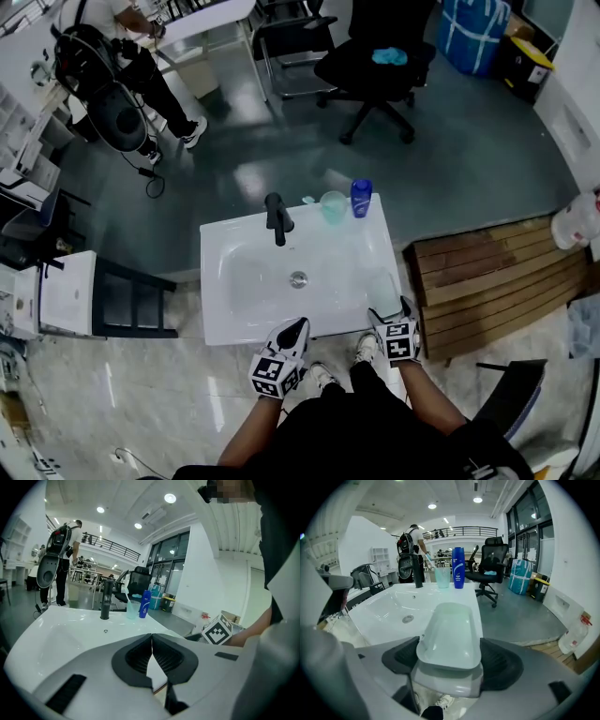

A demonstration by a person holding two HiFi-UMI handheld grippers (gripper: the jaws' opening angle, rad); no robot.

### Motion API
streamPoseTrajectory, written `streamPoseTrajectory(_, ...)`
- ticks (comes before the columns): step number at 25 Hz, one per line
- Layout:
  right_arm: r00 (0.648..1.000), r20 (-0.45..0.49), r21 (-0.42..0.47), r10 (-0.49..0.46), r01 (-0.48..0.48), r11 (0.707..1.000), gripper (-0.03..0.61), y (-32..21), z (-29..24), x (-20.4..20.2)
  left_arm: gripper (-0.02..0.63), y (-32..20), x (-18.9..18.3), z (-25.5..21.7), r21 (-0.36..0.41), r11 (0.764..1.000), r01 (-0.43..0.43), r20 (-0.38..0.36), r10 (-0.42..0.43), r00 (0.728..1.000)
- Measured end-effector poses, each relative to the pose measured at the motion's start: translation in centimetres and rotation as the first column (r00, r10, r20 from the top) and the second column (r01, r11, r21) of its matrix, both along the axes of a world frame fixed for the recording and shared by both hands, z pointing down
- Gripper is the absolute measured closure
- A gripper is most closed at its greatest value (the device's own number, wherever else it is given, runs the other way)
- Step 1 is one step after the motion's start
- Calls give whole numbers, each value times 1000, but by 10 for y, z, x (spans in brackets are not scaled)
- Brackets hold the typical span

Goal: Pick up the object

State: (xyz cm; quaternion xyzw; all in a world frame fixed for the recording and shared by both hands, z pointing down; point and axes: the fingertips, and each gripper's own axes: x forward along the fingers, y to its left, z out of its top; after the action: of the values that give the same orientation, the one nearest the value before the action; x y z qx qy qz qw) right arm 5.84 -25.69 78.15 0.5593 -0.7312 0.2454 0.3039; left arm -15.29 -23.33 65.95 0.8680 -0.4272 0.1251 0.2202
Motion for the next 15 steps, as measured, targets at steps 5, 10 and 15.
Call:
streamPoseTrajectory(5,1000,-4,-14,-3,3,1000,179,2,-1,-1,593,-1,-1,-1,2,1000,3,-2,-3,1000)
streamPoseTrajectory(10,1000,2,-19,-5,5,1000,179,3,-4,-3,594,0,0,-2,4,1000,3,-4,-3,1000)
streamPoseTrajectory(15,1000,7,-9,2,-2,1000,183,2,-5,-2,594,2,4,-4,7,1000,-5,-5,5,1000)
